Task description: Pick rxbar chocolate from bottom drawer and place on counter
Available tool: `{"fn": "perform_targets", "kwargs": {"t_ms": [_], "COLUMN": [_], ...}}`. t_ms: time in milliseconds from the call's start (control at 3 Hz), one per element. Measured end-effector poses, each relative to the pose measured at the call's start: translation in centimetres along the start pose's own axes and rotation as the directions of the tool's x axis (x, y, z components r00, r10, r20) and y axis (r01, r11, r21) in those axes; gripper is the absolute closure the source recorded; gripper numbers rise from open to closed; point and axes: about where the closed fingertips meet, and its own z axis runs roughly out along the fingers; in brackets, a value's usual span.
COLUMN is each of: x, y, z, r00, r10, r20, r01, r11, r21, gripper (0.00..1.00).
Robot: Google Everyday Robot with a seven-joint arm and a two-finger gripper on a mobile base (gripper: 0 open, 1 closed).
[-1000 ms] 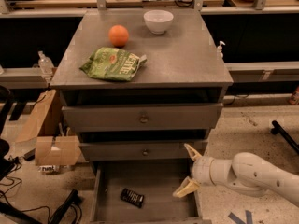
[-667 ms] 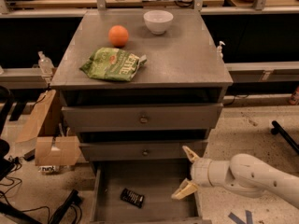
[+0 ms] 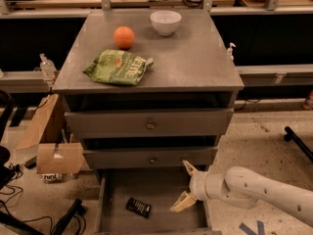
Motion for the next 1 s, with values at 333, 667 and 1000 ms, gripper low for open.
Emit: {"fn": "perform_targets", "kwargs": {"t_ms": [333,667,1000], "x": [3.2,6.8,9.0], "y": [0.7,1.8,3.1], "z": [6.1,11.8,16.0], "r00": [0.997,0.992,0.992], "r10": [0.059,0.117,0.118], "r20": [0.038,0.054,0.034], "r01": [-0.058,-0.113,-0.114], "r11": [0.9977,0.9907,0.9875], "r21": [-0.034,-0.076,-0.109], "gripper": [0.0,0.0,0.0]}}
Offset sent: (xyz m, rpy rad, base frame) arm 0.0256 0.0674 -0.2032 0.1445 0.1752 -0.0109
